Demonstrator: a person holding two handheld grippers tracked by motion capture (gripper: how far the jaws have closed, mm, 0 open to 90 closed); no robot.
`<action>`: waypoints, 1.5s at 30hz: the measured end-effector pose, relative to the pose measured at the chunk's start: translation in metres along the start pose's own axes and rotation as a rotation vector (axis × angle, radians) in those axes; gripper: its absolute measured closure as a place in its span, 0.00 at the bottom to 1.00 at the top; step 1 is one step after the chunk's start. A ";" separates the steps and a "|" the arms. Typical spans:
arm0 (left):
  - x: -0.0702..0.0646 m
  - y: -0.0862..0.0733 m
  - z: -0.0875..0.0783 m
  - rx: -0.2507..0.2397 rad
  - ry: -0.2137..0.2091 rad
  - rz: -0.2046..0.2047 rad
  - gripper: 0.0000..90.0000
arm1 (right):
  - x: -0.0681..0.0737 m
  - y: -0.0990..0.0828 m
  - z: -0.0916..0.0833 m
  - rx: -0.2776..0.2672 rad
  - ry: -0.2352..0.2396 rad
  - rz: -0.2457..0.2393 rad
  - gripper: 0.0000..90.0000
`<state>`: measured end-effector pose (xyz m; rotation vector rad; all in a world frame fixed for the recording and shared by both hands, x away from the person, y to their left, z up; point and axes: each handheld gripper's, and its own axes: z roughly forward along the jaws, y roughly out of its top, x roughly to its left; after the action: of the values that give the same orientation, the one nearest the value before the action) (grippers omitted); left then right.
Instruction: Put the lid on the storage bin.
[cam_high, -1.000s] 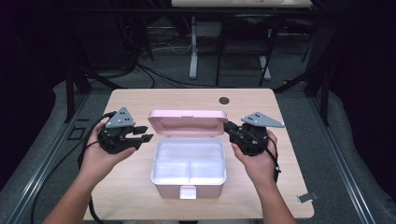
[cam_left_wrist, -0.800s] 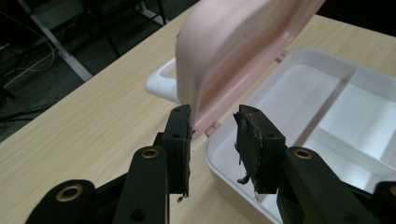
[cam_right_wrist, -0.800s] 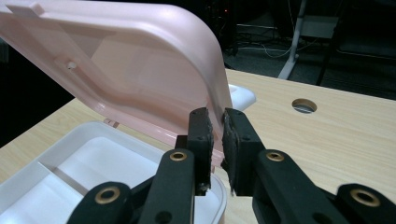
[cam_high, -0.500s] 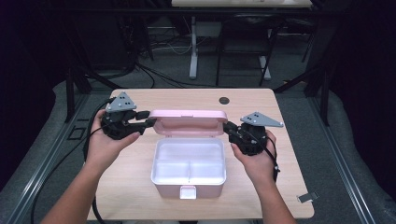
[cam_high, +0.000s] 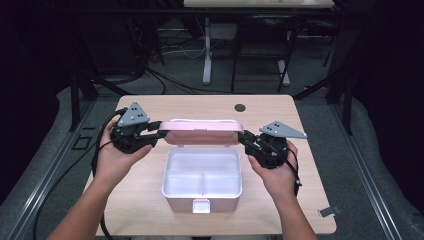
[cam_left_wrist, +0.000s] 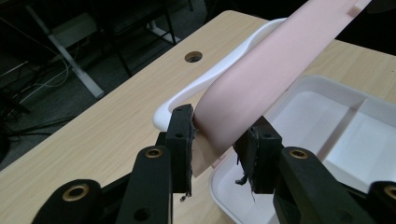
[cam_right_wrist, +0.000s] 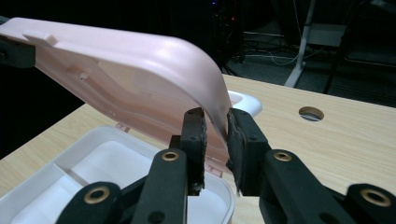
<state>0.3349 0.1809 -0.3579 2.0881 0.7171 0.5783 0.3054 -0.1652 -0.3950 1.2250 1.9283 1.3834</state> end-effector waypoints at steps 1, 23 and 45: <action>0.000 -0.002 -0.001 -0.004 -0.006 -0.003 0.74 | 0.000 0.000 -0.001 -0.003 0.001 -0.006 0.85; -0.018 -0.033 -0.011 -0.052 -0.047 -0.014 0.69 | 0.008 -0.018 -0.019 -0.002 0.052 -0.015 0.80; -0.030 -0.055 -0.019 -0.045 -0.076 -0.013 0.70 | 0.015 -0.038 -0.028 0.025 0.063 -0.031 0.79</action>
<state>0.2857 0.1983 -0.3969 2.0511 0.6677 0.5007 0.2609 -0.1699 -0.4175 1.1715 2.0048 1.4016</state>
